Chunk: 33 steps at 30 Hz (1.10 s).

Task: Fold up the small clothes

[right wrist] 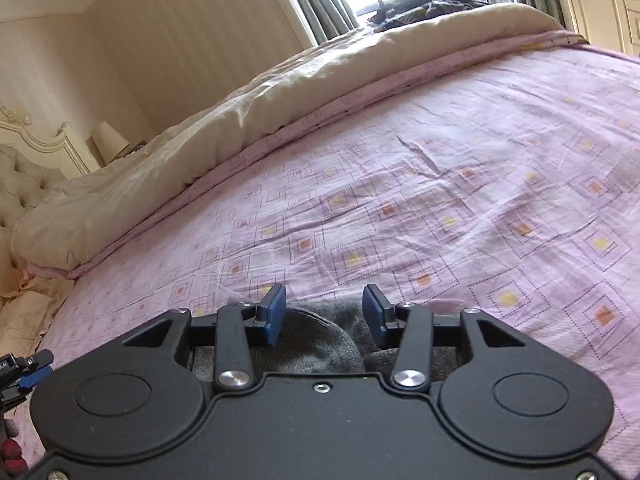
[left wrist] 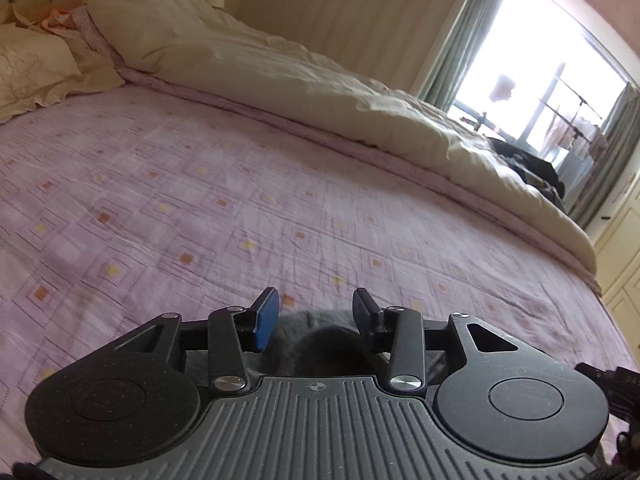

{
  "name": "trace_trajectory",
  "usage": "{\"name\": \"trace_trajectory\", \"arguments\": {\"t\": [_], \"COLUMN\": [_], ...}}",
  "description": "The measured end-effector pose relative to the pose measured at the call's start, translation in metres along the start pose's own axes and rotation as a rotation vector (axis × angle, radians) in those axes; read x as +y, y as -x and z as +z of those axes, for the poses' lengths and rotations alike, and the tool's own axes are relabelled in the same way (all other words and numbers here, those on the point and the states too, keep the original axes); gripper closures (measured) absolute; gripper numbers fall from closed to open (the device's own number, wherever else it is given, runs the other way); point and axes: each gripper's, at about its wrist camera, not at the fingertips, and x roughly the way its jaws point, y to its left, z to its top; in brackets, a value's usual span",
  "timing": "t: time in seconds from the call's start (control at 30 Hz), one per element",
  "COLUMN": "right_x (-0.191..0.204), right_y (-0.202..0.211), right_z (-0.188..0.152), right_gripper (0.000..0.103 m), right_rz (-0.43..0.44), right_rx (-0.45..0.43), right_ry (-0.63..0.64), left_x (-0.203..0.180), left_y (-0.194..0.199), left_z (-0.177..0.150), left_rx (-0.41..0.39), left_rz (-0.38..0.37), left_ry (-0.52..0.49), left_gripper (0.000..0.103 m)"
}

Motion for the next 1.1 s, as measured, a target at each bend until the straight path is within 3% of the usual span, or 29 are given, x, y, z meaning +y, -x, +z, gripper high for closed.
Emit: {"name": "trace_trajectory", "arguments": {"t": [0.1, 0.2, 0.37, 0.53, 0.67, 0.73, 0.77, 0.87, 1.1], "right_x": [0.017, 0.042, 0.088, 0.107, 0.095, 0.080, 0.073, 0.061, 0.048], "right_y": [0.019, 0.030, 0.023, -0.002, -0.027, -0.033, -0.034, -0.030, -0.023], "right_z": [-0.001, -0.014, -0.047, -0.065, -0.067, -0.065, -0.063, -0.062, -0.061], "right_gripper": [0.050, 0.050, 0.050, 0.050, 0.047, 0.035, 0.034, 0.035, 0.051], "right_rz": [0.012, 0.035, 0.034, 0.007, -0.061, -0.053, -0.043, -0.037, -0.061], "right_rx": [-0.021, 0.006, 0.048, 0.095, 0.085, 0.060, 0.054, 0.018, -0.037], "right_ry": [0.096, 0.212, 0.449, 0.554, 0.544, 0.471, 0.424, 0.348, 0.234], "left_x": [0.000, -0.013, -0.047, -0.059, -0.046, -0.036, -0.033, -0.022, -0.016], "left_y": [0.025, 0.048, 0.054, 0.026, -0.004, -0.008, -0.010, -0.009, -0.007], "left_z": [0.008, 0.003, -0.027, -0.049, -0.053, -0.053, -0.053, -0.058, -0.064], "left_rx": [-0.041, -0.048, 0.031, 0.107, 0.141, 0.107, 0.094, 0.053, 0.013], "left_rz": [0.005, -0.006, -0.053, -0.027, 0.031, 0.029, 0.033, 0.005, -0.001], "left_ry": [-0.017, -0.121, -0.322, -0.422, -0.416, -0.405, -0.397, -0.361, -0.317], "left_gripper": [0.058, 0.053, 0.050, 0.050, 0.047, 0.040, 0.037, 0.037, 0.037]}}
